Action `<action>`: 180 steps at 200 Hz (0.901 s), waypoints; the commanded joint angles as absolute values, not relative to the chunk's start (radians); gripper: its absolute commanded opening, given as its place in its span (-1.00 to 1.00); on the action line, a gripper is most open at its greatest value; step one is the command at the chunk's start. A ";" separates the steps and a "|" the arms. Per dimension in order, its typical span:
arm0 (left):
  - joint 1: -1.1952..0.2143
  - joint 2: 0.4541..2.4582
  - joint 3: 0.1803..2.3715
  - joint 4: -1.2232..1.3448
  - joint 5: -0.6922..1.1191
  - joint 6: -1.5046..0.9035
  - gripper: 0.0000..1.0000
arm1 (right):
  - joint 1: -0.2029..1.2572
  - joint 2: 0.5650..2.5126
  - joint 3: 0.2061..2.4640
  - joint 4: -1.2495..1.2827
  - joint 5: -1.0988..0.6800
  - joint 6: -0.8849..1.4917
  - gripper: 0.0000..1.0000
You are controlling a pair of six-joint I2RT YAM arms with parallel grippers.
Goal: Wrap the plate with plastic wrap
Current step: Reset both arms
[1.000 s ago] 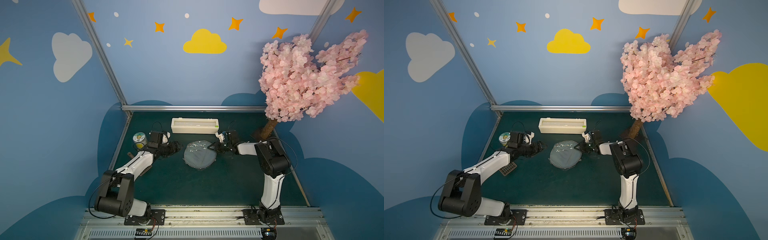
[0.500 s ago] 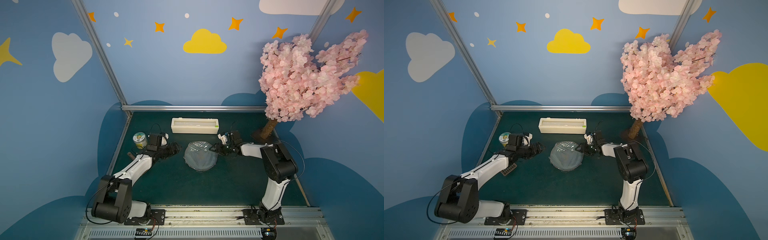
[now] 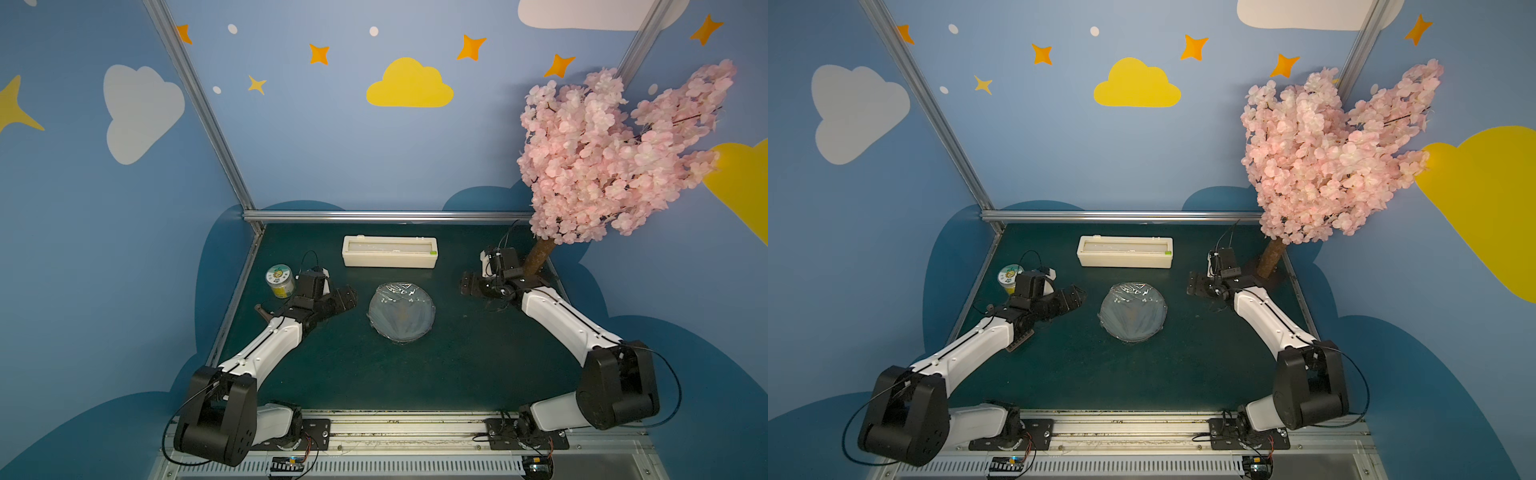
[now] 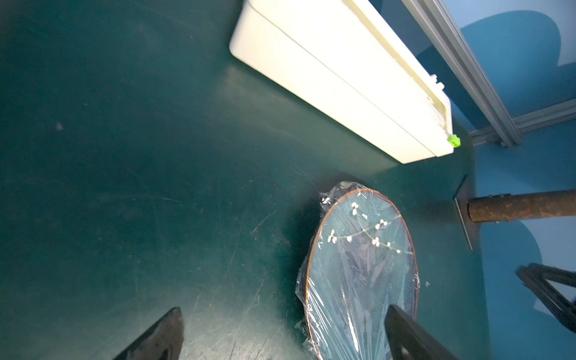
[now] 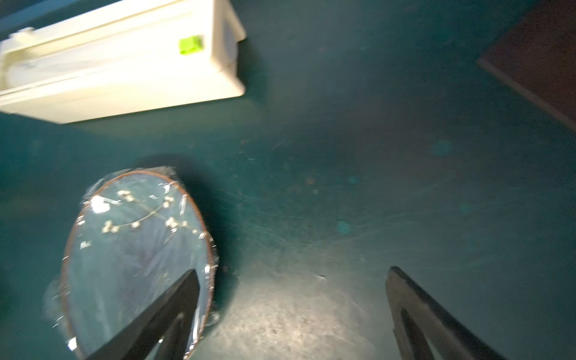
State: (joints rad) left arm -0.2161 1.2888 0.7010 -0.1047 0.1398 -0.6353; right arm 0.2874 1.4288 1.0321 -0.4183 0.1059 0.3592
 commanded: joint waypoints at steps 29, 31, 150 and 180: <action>-0.226 1.268 0.641 -0.132 0.019 -0.655 1.00 | 0.204 1.428 0.825 -0.222 0.621 0.180 0.88; -0.227 1.267 0.640 -0.131 0.019 -0.656 1.00 | 0.202 1.431 0.809 -0.189 0.616 0.161 0.88; -0.235 1.232 0.655 -0.154 -0.048 -0.630 1.00 | 0.061 1.525 0.360 0.903 0.166 0.032 0.95; -0.236 1.189 0.654 -0.050 -0.180 -0.471 1.00 | 0.073 1.530 0.380 0.876 0.162 0.018 0.95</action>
State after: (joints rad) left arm -0.2344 1.2358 0.6369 -0.1223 -0.0429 -0.6060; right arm 0.0669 1.5383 0.3710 0.7147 0.1967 0.0280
